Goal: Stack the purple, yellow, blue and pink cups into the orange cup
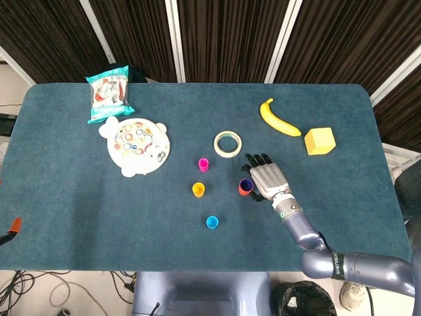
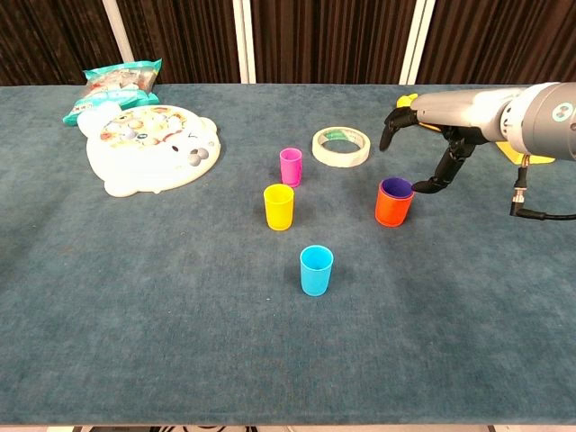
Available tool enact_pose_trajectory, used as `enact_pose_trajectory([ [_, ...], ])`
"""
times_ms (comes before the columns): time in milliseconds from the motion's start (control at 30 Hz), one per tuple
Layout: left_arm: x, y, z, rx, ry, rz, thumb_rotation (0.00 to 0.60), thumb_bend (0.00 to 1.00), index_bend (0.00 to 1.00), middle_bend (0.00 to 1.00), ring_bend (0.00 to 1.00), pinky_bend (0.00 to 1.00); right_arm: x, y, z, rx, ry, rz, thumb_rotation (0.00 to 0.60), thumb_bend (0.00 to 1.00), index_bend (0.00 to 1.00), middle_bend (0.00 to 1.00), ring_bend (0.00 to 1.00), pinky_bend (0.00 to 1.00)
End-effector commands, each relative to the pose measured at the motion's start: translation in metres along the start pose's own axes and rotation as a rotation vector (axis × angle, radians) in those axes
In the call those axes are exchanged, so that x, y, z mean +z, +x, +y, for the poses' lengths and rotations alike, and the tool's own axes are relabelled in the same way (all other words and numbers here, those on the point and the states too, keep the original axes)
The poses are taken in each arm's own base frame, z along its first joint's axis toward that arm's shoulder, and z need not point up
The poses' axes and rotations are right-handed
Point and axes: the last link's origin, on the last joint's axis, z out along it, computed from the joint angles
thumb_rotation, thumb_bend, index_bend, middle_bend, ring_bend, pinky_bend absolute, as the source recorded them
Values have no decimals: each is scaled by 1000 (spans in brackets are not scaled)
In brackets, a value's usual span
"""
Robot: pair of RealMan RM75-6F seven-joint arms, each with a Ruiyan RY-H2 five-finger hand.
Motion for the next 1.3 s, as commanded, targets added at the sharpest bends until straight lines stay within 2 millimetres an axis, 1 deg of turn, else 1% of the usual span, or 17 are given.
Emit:
enact_pose_trajectory([
  [33,0,0,0,1,-2,0,600,308,49,49,0,0,0,0,-1,1,3,-1,600,397,12,0,0,11],
  [100,0,0,0,0,-1,0,600,308,48,49,0,0,0,1,-2,-1,7,1,600,397,0,0,0,11],
  [167,0,0,0,-1,0,1,600,309,49,49,0,0,-1,4,-5,1,13,10,600,398,13,0,0,11],
  [333,0,1,-1,-4,4,2,600,308,49,49,0,0,-10,20,-17,2,60,60,600,397,107,0,0,11],
  [500,0,0,0,-6,3,-1,600,308,49,49,0,0,-20,25,-37,-29,130,55,600,397,150,0,0,11],
  [567,0,1,0,-5,2,2,600,308,49,49,0,0,-22,25,-53,-33,172,56,600,398,166,0,0,11],
  [600,0,1,0,-6,2,3,600,308,49,49,0,0,-21,25,-56,-36,182,57,600,398,175,0,0,11],
  [667,0,1,-1,-9,6,3,600,308,49,49,0,0,-19,26,-71,-58,214,71,600,398,183,0,0,11],
  [733,0,1,-1,-9,8,4,600,308,49,49,0,0,-15,25,-80,-79,231,83,600,398,187,0,0,11],
  [933,0,1,0,-12,2,0,600,309,49,49,0,0,0,19,-103,-94,239,89,600,397,197,0,0,11],
  [1133,0,0,0,-18,0,-4,600,308,49,49,0,0,12,12,-109,-113,209,80,600,398,210,0,0,11],
  [1300,0,0,1,-18,-3,-2,600,309,49,49,0,0,22,5,-107,-98,177,62,600,397,225,0,0,11],
])
